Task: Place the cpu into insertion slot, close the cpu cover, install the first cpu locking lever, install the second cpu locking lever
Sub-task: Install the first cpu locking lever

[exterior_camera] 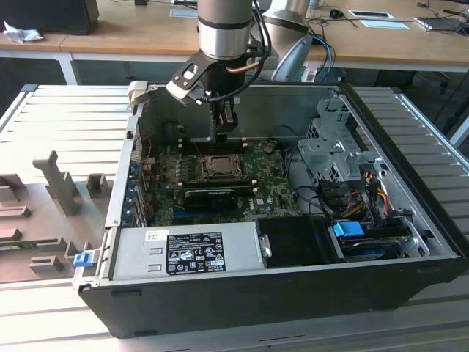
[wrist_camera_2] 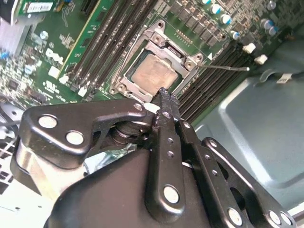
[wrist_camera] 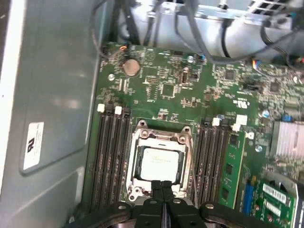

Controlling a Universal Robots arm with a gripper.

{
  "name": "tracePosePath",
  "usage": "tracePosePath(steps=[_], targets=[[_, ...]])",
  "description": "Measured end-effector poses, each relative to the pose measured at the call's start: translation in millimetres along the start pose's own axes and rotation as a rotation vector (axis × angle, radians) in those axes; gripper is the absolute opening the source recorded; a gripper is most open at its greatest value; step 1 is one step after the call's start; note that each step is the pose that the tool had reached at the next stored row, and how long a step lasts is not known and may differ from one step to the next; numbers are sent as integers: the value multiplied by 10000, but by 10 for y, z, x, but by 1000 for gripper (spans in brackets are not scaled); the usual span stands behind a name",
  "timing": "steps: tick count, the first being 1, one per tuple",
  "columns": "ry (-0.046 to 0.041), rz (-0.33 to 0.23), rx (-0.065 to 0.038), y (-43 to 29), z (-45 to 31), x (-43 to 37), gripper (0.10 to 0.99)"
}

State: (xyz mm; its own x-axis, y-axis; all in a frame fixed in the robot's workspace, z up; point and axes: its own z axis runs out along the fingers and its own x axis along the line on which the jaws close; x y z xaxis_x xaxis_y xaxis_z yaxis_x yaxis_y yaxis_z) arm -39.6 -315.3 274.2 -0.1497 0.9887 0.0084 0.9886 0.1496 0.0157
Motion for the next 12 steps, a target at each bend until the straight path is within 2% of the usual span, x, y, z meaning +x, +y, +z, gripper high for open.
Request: tracePosePath(steps=[4,6,12], targets=[[6,-330,3,3,0,-1,106],[12,-751,7,2,0,0,106],[20,-1241,11,3,0,0,106]])
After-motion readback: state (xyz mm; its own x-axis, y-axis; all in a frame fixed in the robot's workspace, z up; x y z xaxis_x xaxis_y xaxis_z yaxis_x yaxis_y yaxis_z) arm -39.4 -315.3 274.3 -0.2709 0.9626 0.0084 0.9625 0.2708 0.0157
